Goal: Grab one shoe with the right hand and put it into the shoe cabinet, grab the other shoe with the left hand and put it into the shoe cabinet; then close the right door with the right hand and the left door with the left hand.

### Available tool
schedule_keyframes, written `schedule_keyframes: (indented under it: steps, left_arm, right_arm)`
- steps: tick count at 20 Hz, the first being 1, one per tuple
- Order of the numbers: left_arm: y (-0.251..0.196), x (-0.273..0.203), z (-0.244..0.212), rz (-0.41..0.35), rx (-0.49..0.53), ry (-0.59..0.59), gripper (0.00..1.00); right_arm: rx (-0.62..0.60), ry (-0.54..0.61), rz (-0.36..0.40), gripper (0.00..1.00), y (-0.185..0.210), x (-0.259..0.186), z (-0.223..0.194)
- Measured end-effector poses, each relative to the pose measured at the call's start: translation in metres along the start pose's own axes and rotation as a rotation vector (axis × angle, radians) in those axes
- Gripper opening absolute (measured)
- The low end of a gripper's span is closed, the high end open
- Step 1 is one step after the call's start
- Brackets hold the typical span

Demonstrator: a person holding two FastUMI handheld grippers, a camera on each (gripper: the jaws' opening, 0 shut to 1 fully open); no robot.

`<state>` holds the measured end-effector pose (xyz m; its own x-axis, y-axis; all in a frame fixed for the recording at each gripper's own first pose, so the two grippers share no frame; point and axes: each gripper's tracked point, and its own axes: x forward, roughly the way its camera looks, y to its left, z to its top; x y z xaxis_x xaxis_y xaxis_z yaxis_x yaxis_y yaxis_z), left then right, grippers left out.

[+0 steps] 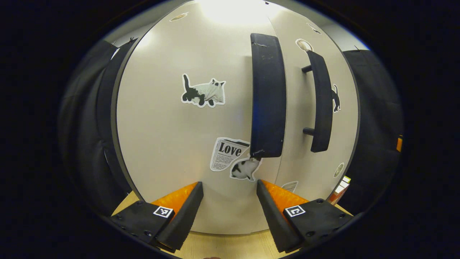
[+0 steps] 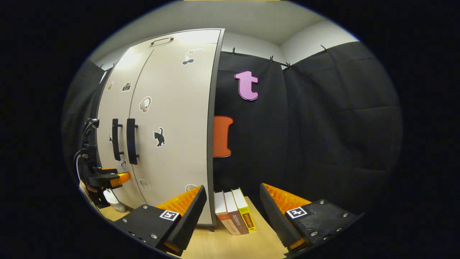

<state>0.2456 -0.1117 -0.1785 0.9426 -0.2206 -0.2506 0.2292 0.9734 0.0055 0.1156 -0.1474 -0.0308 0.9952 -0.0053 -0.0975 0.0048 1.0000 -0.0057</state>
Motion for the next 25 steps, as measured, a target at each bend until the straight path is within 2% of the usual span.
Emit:
schedule_keyframes:
  steps: [3, 7, 9, 10, 15, 16, 18, 25]
  left_arm:
    - [-0.002, -0.011, -0.003, -0.004, -0.009, 0.028, 0.97]
    - [0.008, -0.054, 0.008, -0.012, -0.037, 0.029, 0.97]
    - [0.018, -0.077, 0.029, -0.011, -0.044, 0.003, 0.99]
    - [0.024, -0.090, 0.041, -0.006, -0.038, -0.015, 0.97]
    - [0.049, -0.155, 0.103, 0.013, 0.000, -0.094, 0.97]
    - [0.053, -0.168, 0.115, 0.015, 0.002, -0.113, 0.99]
    - [0.064, -0.196, 0.136, 0.021, 0.005, -0.147, 0.96]
    - [0.108, -0.275, 0.180, 0.050, -0.032, -0.220, 0.96]
  right_arm:
    - [0.011, -0.007, 0.022, 0.93, 0.004, 0.001, 0.012]
    - [0.015, -0.018, 0.049, 0.93, 0.011, -0.001, 0.027]
    - [0.016, -0.030, 0.066, 0.93, 0.016, -0.004, 0.037]
    - [0.017, -0.037, 0.075, 0.93, 0.019, -0.005, 0.042]
    - [0.001, -0.066, 0.114, 0.92, 0.036, -0.018, 0.065]
    - [0.004, -0.073, 0.126, 0.92, 0.041, -0.021, 0.071]
    - [0.015, -0.085, 0.149, 0.92, 0.050, -0.028, 0.082]
    - [0.009, -0.135, 0.174, 0.92, 0.067, -0.058, 0.115]
